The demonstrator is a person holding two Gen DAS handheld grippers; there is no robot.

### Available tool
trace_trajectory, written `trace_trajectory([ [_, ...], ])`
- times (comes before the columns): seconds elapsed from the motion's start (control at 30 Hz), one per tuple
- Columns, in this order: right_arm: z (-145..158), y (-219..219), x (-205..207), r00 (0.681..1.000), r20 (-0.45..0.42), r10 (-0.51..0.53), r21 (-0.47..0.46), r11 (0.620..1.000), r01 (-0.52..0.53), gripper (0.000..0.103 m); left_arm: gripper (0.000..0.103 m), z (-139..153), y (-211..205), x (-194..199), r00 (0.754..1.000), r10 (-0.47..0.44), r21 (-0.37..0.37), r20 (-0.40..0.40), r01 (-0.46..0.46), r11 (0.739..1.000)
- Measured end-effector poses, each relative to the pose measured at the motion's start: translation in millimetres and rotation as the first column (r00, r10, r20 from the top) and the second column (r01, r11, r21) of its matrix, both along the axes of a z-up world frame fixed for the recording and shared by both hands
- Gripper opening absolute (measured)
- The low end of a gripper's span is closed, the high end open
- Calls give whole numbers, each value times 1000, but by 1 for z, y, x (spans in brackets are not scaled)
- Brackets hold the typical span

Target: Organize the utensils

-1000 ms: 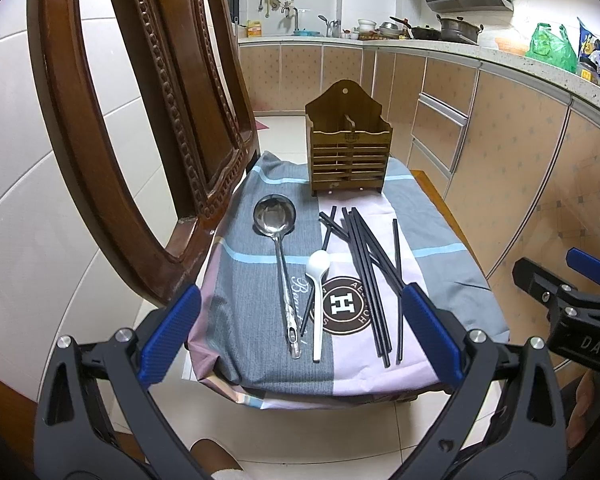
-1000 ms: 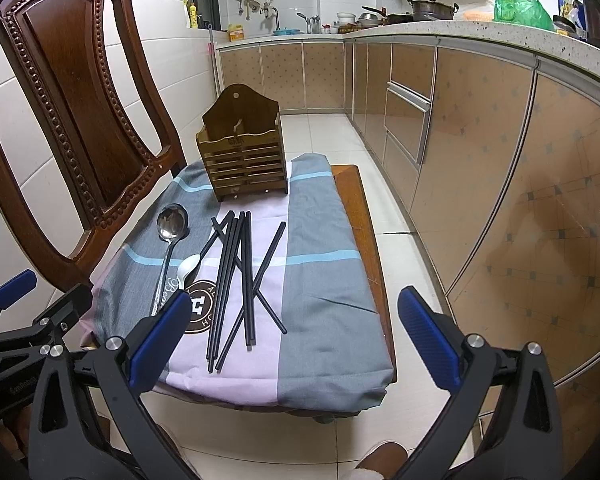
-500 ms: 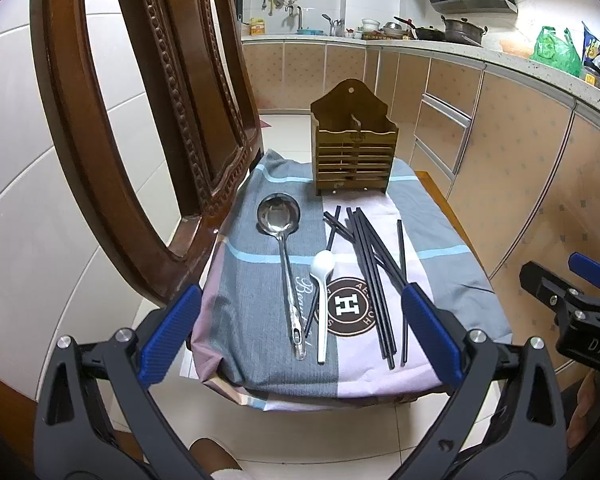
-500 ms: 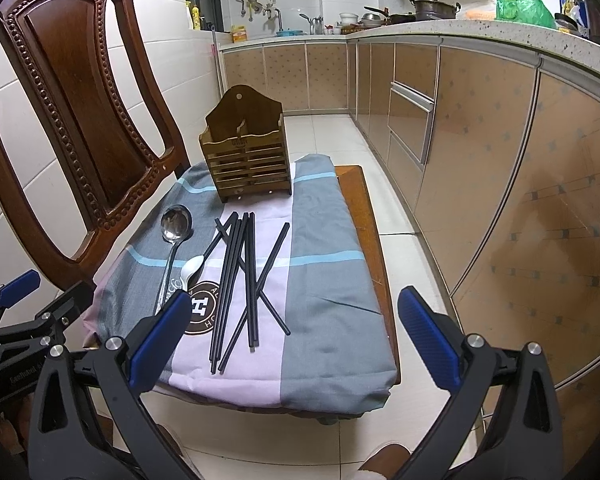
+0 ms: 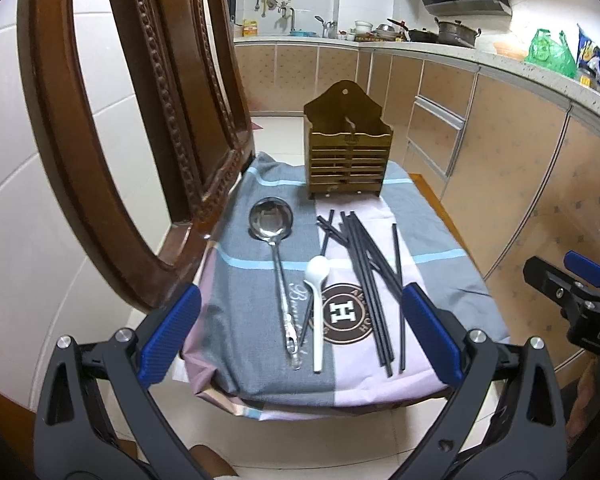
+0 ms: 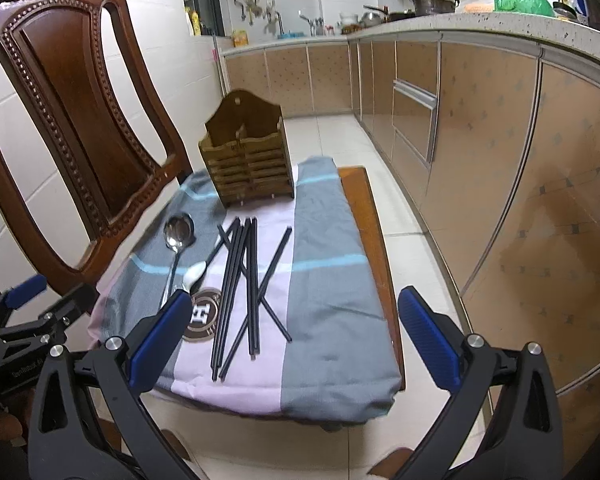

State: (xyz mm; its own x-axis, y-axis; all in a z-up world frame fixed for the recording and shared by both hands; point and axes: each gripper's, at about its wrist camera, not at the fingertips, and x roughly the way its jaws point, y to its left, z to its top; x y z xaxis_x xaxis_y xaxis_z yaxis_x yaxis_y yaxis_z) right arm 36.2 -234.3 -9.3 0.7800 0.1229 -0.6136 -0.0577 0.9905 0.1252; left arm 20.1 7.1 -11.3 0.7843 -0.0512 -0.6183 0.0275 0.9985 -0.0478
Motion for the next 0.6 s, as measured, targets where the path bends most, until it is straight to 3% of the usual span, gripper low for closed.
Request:
trace_trajectory([
  [0.17,-14,-6,9,999,45,-20,-7,1000,20,100,98,-4,-1,21,1000,-19,80,16,18,997],
  [0.37,-24,-23,31,1000,6,-26,48,999,26,100,96,4,4,61,1000,-22,108,-11,23,994],
  [0.6,-35,-28,43,998,-53,-15,88,996,19,100,87,-13,6,141,990,1,21,-139,2,1000],
])
